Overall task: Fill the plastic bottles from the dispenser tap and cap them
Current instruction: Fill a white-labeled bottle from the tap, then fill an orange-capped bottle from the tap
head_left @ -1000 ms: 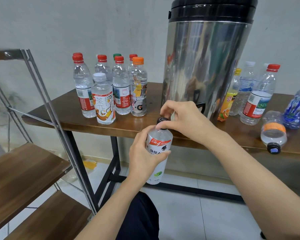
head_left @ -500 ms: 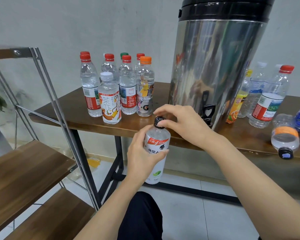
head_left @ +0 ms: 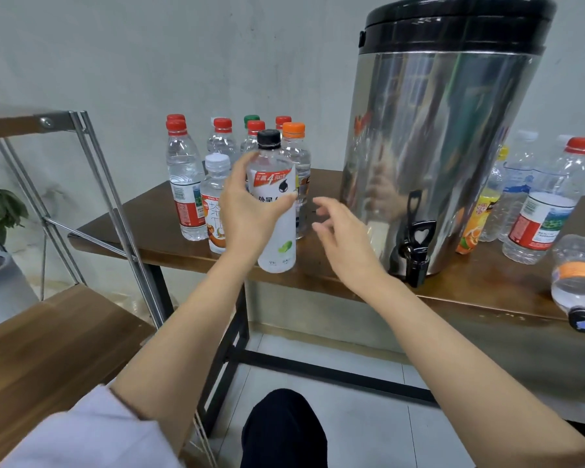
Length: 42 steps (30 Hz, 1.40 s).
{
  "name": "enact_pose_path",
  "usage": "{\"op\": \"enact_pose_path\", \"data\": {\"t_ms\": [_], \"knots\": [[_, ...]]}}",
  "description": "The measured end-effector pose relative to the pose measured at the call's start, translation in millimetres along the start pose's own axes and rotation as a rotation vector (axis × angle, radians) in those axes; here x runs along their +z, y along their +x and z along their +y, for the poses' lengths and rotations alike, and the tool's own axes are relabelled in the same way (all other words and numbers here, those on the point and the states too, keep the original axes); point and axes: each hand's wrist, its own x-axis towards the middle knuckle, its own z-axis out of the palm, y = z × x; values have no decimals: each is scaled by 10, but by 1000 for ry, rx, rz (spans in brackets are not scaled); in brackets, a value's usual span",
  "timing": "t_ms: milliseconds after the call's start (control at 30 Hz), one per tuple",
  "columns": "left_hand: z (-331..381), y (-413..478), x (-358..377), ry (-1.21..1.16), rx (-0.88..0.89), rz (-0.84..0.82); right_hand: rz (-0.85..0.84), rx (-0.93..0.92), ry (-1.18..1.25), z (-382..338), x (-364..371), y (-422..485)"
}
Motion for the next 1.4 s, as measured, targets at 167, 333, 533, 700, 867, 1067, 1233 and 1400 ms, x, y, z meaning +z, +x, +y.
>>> {"op": "enact_pose_path", "data": {"t_ms": [167,333,533,700,867,1067,1233,1400], "knots": [[-182,183,230,114,-19,29,-165,139,-43,91,364,108],[-290,180,328,190,-3,37,-182,230,-15,195,560,218],[-320,-35,133,377,200,125,-173,326,57,392,673,346],[-868,-201,-58,309,-115,122,-180,368,60,436,743,444],[-1048,-225,-9,278,-196,1,-182,370,7,343,847,516],[-943,-336,-12,258,-153,76,-234,312,-55,188,692,367],[-560,-554,36,130,-36,97,-192,160,-3,-64,236,-3],[44,-841,241,-28,125,70,-72,51,123,-249,-394,-453]]}}
